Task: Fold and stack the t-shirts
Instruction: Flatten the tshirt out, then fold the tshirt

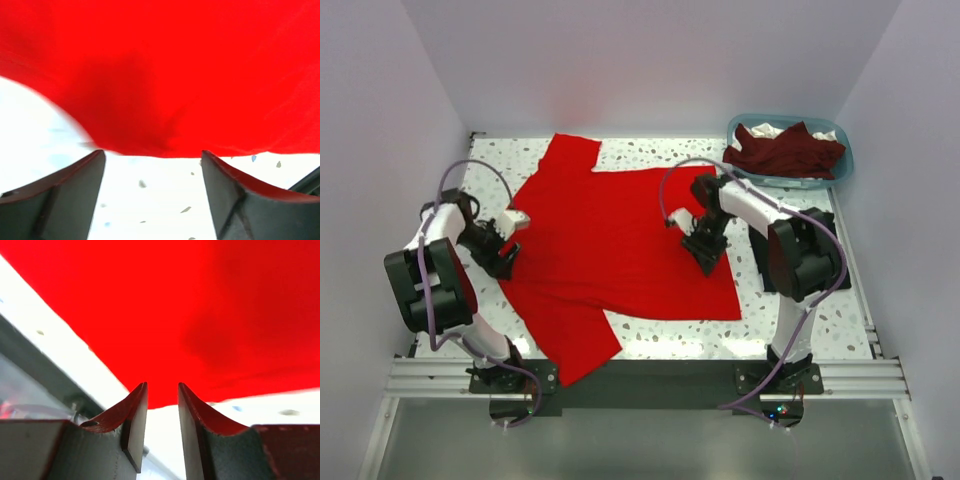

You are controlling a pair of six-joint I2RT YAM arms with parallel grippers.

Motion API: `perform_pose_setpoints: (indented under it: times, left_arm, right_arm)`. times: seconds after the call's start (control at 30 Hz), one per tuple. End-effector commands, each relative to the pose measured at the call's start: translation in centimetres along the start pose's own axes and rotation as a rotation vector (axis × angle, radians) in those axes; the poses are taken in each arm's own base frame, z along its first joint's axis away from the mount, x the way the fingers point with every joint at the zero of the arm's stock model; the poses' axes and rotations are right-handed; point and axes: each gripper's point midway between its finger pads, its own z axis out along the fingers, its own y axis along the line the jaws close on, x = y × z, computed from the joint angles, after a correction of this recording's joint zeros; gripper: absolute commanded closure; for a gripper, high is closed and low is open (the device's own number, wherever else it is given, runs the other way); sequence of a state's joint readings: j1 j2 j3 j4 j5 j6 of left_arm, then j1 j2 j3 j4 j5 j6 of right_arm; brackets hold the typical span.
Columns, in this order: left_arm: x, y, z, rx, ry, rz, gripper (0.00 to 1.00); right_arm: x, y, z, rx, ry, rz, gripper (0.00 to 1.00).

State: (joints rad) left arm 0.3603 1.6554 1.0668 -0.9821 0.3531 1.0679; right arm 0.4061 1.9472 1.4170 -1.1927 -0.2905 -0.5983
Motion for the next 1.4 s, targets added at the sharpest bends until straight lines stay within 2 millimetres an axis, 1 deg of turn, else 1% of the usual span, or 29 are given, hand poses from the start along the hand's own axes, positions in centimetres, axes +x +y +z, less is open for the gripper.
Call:
perform_pose_setpoints:
  times: [0.0,0.03,0.07,0.1,0.13,0.17,0.2,0.23,0.27,0.3,0.33,0.37,0.4,0.47,0.5,0.57,0.63,0.67,0.7,0.73,0.8,0.83,0.9,0.97,1.07,1.1,1.13,1.27,1.37]
  left_arm:
    - [-7.9,2.5,-6.0,-0.07,-0.276,0.061,0.16]
    - [-9.5,3.0,-7.0,-0.078,-0.324,0.035,0.13]
    - [-11.7,3.2,-7.8,-0.074,-0.387,0.048,0.12]
    - [-14.2,5.1,-9.5,-0.126,-0.447,0.073,0.12]
    - [-15.7,5.6,-10.2,-0.133,-0.49,0.028,0.12]
    - [-17.5,6.0,-10.8,-0.137,-0.538,0.027,0.12]
    - [-19.8,8.0,-12.0,-0.197,-0.602,0.048,0.12]
    - [-21.0,8.4,-12.4,-0.195,-0.638,0.0,0.12]
    - [-22.5,8.7,-12.6,-0.206,-0.664,0.008,0.12]
    - [-24.4,10.3,-13.2,-0.253,-0.71,0.029,0.12]
    - [-25.4,10.8,-13.3,-0.258,-0.739,-0.023,0.12]
    - [-26.5,11.2,-13.2,-0.27,-0.756,-0.03,0.12]
    - [-27.9,12.2,-13.3,-0.285,-0.792,-0.022,0.12]
    - [-29.6,12.5,-12.9,-0.283,-0.821,-0.047,0.12]
    - [-30.3,13.3,-12.6,-0.297,-0.837,-0.04,0.12]
    - [-31.3,13.7,-11.7,-0.307,-0.838,-0.047,0.12]
    - [-31.9,14.8,-10.7,-0.308,-0.842,-0.068,0.12]
    - [-32.2,15.1,-10.3,-0.302,-0.841,-0.077,0.12]
    - [-32.5,15.8,-9.7,-0.297,-0.838,-0.092,0.12]
    - [-32.6,16.0,-9.5,-0.291,-0.839,-0.111,0.12]
    - [-32.8,16.6,-8.7,-0.287,-0.84,-0.125,0.12]
    - [-32.8,16.8,-8.6,-0.291,-0.841,-0.128,0.12]
    - [-33.0,17.0,-8.1,-0.291,-0.843,-0.13,0.12]
    - [-32.9,17.2,-7.7,-0.293,-0.84,-0.136,0.11]
    - [-33.0,17.7,-6.7,-0.286,-0.84,-0.154,0.11]
    - [-33.2,17.7,-6.7,-0.286,-0.843,-0.153,0.11]
    - [-33.3,17.8,-6.6,-0.285,-0.846,-0.154,0.11]
    - [-33.6,18.1,-5.9,-0.28,-0.845,-0.162,0.11]
    - [-33.7,18.2,-5.8,-0.283,-0.847,-0.164,0.11]
  right_arm:
    - [-6.2,-1.3,-8.4,0.115,-0.32,-0.007,0.64]
    - [-7.8,-3.0,-10.7,0.158,-0.394,0.006,0.63]
    - [-9.1,-4.2,-12.1,0.194,-0.453,0.007,0.62]
    - [-9.8,-5.9,-13.3,0.228,-0.502,0.044,0.62]
    - [-10.6,-7.3,-14.4,0.27,-0.541,0.06,0.61]
    - [-12.6,-9.8,-15.9,0.344,-0.6,0.067,0.6]
    - [-13.1,-11.5,-16.9,0.382,-0.633,0.105,0.6]
    - [-14.2,-12.8,-19.0,0.439,-0.686,0.106,0.57]
    - [-15.6,-15.2,-18.5,0.476,-0.708,0.122,0.57]
    - [-16.0,-16.8,-19.1,0.529,-0.726,0.158,0.57]
    - [-16.9,-18.2,-20.3,0.567,-0.765,0.164,0.57]
    - [-17.9,-19.7,-21.1,0.609,-0.813,0.171,0.58]
    - [-18.4,-21.5,-19.7,0.618,-0.81,0.205,0.59]
    - [-20.1,-23.2,-20.8,0.667,-0.876,0.194,0.6]
    - [-20.6,-24.4,-19.4,0.668,-0.869,0.208,0.6]
    - [-21.6,-25.9,-20.0,0.721,-0.911,0.208,0.62]
    - [-21.9,-27.5,-19.1,0.753,-0.913,0.233,0.61]
    - [-22.3,-28.0,-19.2,0.771,-0.933,0.234,0.61]
    - [-22.4,-28.4,-19.1,0.777,-0.937,0.243,0.6]
    - [-22.5,-28.9,-18.4,0.779,-0.932,0.25,0.6]
    - [-22.6,-29.5,-18.0,0.789,-0.943,0.289,0.56]
    - [-22.3,-29.9,-17.1,0.792,-0.929,0.316,0.55]
    - [-21.9,-30.8,-16.8,0.829,-0.946,0.408,0.55]
    - [-21.0,-31.8,-15.8,0.864,-0.919,0.482,0.55]
    - [-20.2,-32.2,-14.7,0.866,-0.899,0.569,0.55]
    - [-19.9,-32.4,-14.7,0.872,-0.903,0.605,0.56]
    - [-19.7,-32.3,-14.1,0.864,-0.894,0.619,0.56]
    - [-19.6,-31.7,-12.2,0.794,-0.882,0.692,0.55]
    - [-19.3,-31.5,-11.1,0.785,-0.862,0.724,0.53]
